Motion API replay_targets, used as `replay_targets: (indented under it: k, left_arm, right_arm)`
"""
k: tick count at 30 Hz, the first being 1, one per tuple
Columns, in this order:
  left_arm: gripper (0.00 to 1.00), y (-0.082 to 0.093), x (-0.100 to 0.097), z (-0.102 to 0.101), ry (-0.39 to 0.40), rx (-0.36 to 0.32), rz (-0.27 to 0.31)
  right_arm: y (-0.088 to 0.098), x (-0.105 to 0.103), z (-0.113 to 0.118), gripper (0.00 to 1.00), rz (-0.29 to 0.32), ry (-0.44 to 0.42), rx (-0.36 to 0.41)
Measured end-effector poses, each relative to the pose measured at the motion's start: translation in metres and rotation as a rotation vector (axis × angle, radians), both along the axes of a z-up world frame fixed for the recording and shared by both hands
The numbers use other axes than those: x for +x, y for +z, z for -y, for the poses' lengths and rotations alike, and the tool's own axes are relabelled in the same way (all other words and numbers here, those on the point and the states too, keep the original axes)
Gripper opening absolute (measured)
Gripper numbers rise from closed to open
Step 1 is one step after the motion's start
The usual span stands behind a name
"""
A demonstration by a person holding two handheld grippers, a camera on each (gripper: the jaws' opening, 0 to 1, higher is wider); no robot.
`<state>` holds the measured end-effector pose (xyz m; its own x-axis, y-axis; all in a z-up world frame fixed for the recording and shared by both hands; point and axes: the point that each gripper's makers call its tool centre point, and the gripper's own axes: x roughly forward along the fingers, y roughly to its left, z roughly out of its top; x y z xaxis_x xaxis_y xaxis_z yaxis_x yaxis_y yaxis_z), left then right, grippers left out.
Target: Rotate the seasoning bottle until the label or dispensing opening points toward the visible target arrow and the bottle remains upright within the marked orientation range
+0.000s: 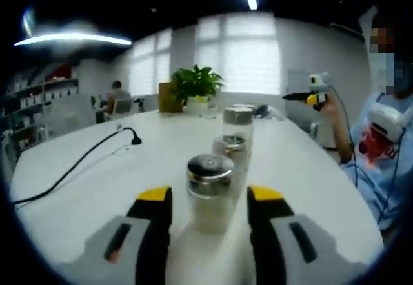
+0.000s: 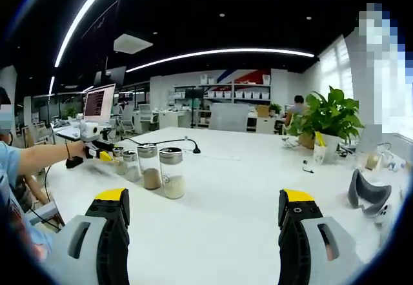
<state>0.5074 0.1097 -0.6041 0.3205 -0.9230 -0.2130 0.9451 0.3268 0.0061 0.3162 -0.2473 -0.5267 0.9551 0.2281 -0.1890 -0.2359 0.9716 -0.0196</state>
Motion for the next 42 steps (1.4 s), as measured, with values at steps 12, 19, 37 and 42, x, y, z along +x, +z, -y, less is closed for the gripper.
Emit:
replay_targets:
  k: [12,19,37,42]
  left_arm:
    - [0.6,0.01,-0.001,-0.018,0.416,-0.21,-0.027]
    - [0.69,0.001,-0.005,-0.003,0.484,-0.128,0.003]
    - [0.34,0.006,0.01,0.003,0.662,-0.198,0.069]
    - [0.32,0.007,0.011,0.005,0.643,-0.176,0.108]
  right_arm:
    - [0.003,-0.001,0.011,0.99,0.016,-0.046,0.014]
    - [0.0,0.001,0.016,0.99,0.002,-0.069,0.032]
    - [-0.009,0.002,0.021,0.99,-0.038,-0.094,-0.002]
    - [-0.009,0.001,0.021,0.99,-0.037,-0.092,-0.002]
